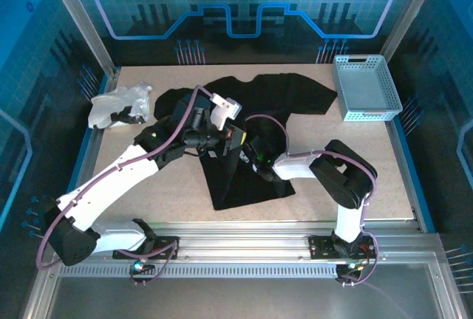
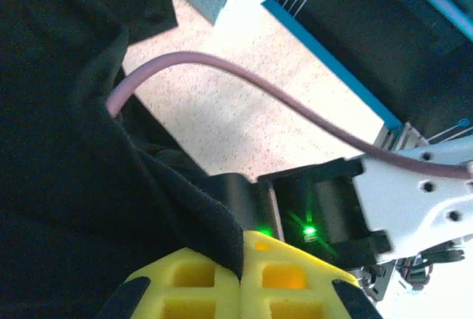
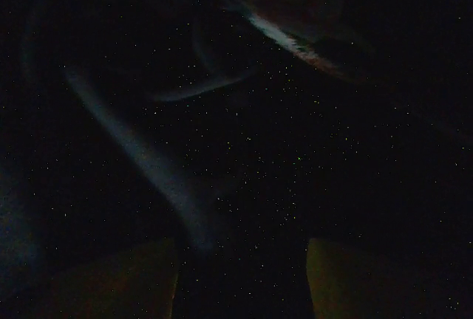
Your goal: Fold the inside-out t-shirt
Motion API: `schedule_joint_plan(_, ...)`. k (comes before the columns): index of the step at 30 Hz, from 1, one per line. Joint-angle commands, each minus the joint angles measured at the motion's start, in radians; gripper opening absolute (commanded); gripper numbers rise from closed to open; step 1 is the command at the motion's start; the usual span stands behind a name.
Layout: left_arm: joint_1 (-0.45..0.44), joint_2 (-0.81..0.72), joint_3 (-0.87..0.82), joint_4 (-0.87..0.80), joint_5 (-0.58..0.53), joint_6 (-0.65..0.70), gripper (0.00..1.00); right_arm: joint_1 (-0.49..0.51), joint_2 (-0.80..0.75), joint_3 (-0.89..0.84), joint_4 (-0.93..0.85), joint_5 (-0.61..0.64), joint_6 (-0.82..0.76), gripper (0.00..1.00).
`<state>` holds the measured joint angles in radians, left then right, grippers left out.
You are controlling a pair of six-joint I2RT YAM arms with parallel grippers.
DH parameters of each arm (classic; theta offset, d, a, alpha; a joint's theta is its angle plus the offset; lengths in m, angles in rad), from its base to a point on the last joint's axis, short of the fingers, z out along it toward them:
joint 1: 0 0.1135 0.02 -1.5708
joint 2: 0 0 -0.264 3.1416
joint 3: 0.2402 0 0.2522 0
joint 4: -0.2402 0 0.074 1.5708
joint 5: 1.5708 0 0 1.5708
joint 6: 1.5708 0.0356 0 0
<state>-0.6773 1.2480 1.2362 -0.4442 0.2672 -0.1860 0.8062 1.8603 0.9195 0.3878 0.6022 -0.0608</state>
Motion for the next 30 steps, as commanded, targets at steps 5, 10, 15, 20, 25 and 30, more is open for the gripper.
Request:
schedule_joint_plan(5, -0.001, -0.018, 0.101, 0.050, 0.053, -0.020, 0.00, -0.012, 0.085, 0.155, -0.170, 0.018, -0.038, 0.52)
schedule_joint_plan(10, -0.001, 0.006, 0.138, 0.037, -0.005, -0.001, 0.00, 0.008, 0.093, 0.142, -0.143, 0.019, -0.076, 0.55)
schedule_joint_plan(15, 0.000, 0.020, 0.144, 0.023, -0.093, 0.026, 0.00, 0.035, 0.055, 0.077, -0.071, -0.010, -0.122, 0.58)
schedule_joint_plan(20, 0.000, 0.039, 0.143, 0.024, -0.088, 0.024, 0.00, 0.067, 0.057, 0.079, -0.088, -0.006, -0.167, 0.65)
schedule_joint_plan(25, -0.001, 0.027, 0.136, 0.029, -0.035, 0.023, 0.00, 0.038, 0.105, 0.154, -0.187, 0.005, -0.193, 0.68)
schedule_joint_plan(30, -0.001, -0.018, 0.114, 0.057, 0.045, 0.016, 0.00, 0.003, 0.158, 0.246, -0.266, -0.001, -0.240, 0.68)
